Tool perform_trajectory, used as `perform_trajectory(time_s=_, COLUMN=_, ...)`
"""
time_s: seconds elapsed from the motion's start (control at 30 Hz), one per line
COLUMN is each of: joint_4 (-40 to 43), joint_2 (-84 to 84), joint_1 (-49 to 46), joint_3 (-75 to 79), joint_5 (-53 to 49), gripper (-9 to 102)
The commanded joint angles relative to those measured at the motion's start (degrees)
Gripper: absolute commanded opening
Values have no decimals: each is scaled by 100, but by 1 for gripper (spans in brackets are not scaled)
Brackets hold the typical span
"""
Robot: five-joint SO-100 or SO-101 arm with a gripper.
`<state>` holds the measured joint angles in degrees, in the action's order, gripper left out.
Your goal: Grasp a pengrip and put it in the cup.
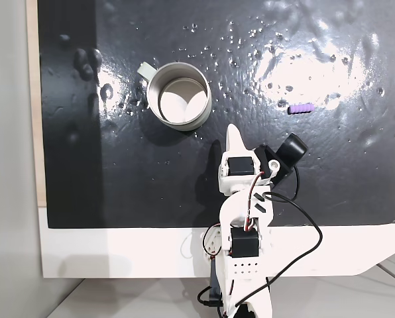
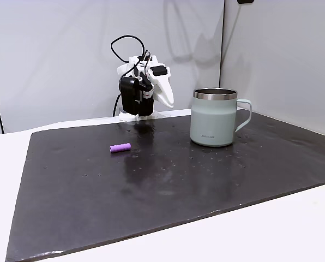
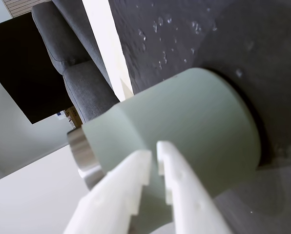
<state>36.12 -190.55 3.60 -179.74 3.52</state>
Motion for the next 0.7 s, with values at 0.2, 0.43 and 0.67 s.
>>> perform_trajectory(time_s=0.2, joint_4=9, joint_2=-62, joint_1=352, joint_3=-299, joint_5=-26, gripper=0)
perform_trajectory(time_s=0.43, joint_4=9, joint_2=-62, joint_1=352, joint_3=-299, joint_5=-26, gripper=0)
perform_trajectory(time_s=0.67, joint_4=668, joint_2=-62, joint_1=290, joint_3=914, joint_5=-589, gripper=0)
